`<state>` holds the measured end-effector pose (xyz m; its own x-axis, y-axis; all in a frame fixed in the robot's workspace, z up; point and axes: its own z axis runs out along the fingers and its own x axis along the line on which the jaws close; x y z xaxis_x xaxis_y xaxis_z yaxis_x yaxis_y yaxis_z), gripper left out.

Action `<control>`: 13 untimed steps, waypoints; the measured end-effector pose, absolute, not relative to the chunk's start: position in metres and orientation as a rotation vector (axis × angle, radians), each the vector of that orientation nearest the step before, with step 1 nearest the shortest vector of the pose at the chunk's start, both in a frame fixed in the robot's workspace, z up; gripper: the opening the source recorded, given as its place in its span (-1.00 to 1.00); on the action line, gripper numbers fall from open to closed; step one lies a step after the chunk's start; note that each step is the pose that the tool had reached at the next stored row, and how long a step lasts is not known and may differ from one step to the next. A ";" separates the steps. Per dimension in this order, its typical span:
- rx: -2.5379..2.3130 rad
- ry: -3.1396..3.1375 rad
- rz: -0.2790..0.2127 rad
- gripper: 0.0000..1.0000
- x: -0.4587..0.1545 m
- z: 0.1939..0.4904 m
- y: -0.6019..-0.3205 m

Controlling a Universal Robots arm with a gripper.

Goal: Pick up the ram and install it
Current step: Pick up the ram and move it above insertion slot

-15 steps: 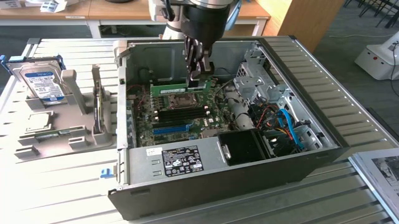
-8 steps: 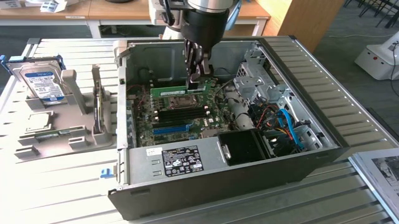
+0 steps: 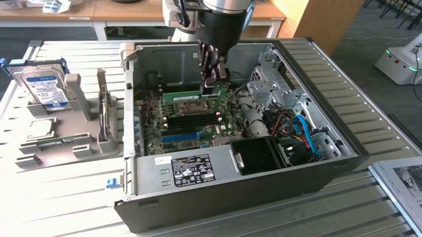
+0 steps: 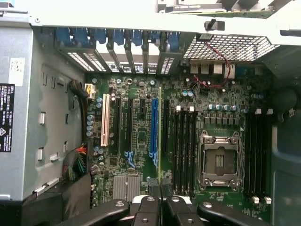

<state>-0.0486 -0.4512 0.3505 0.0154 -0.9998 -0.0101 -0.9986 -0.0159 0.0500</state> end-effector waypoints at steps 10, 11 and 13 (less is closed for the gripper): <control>2.218 -2.183 -0.066 -0.76 -0.041 0.350 -0.451; 2.218 -2.183 -0.066 -0.76 -0.040 0.350 -0.451; 2.218 -2.183 -0.066 -0.76 -0.040 0.350 -0.450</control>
